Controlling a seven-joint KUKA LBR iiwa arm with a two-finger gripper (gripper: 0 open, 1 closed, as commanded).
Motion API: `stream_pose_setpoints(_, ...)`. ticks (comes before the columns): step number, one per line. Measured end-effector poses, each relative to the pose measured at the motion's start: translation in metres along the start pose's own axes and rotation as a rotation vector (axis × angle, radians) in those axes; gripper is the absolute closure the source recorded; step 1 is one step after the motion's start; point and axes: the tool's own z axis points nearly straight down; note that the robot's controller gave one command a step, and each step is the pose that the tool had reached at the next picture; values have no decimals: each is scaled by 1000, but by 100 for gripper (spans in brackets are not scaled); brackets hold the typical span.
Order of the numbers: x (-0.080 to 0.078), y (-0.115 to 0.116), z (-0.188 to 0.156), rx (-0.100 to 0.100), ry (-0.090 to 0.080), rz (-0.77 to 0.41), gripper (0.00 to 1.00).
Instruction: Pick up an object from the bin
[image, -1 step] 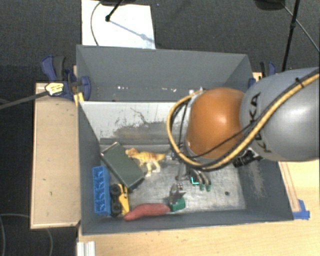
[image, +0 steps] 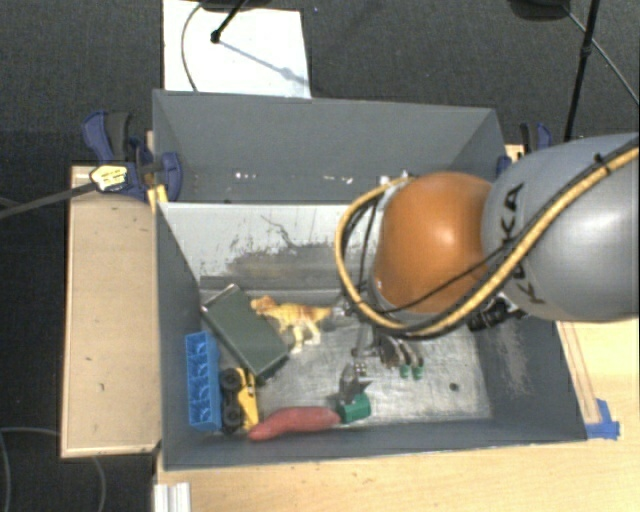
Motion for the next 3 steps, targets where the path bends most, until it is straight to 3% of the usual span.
stream_pose_setpoints(1,-5,30,52,0,-8,-271,0)
stream_pose_setpoints(2,-6,48,77,0,4,-465,0)
stream_pose_setpoints(3,0,55,58,-1,-2,-744,0)
